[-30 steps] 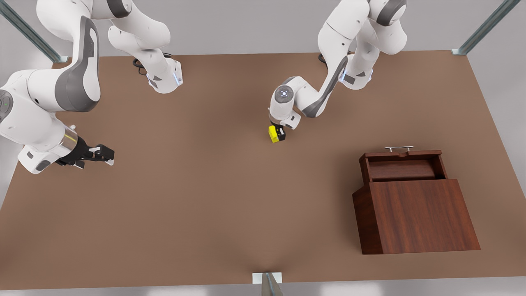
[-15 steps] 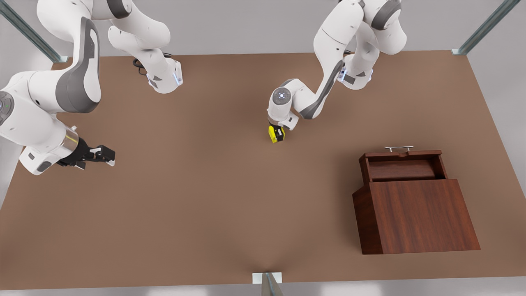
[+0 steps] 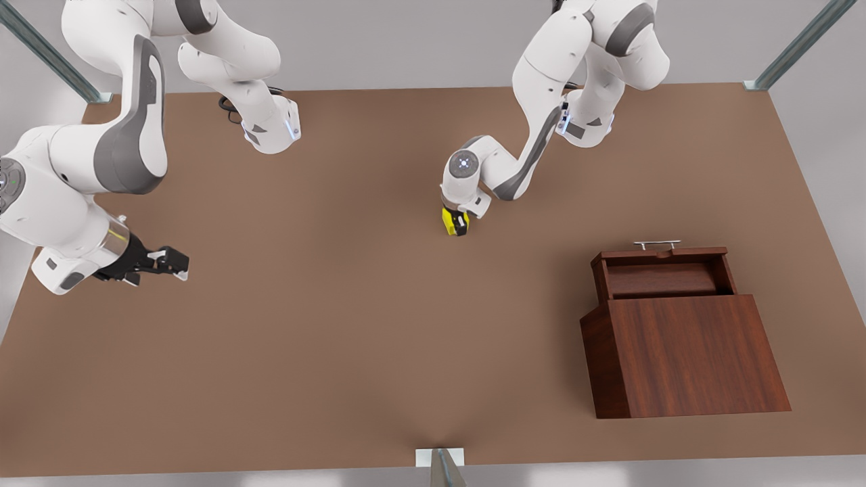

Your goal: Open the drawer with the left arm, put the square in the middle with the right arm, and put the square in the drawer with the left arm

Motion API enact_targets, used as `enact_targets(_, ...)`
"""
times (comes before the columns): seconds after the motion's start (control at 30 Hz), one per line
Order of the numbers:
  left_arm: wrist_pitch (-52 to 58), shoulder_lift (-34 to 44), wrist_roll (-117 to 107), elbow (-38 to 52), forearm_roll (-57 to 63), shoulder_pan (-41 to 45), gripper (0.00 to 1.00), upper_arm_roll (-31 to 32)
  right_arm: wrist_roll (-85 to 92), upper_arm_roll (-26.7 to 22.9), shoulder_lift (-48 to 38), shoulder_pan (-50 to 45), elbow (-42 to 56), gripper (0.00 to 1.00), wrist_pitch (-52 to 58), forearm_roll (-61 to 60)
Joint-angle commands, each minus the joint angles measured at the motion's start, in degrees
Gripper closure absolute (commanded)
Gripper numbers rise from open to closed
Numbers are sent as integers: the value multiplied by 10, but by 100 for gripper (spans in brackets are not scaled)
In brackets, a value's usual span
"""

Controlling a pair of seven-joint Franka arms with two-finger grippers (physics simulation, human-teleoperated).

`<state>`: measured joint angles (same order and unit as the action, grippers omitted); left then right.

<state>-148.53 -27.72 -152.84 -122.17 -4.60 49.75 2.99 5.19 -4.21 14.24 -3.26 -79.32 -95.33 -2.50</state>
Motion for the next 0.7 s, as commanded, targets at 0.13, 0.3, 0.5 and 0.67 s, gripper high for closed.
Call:
enact_targets(0.13,0,-1,0,0,1,3,21,0,-1,-4,10,23,-1,0,-35,1)
enact_targets(0.3,0,-6,0,0,1,4,30,-1,6,-4,10,37,-11,0,-31,0)
enact_targets(0.5,1,-1,1,1,1,3,33,-2,5,4,7,28,-15,0,-28,0)
enact_targets(0.67,2,3,3,1,1,-3,35,-2,4,4,10,29,-16,0,-34,0)
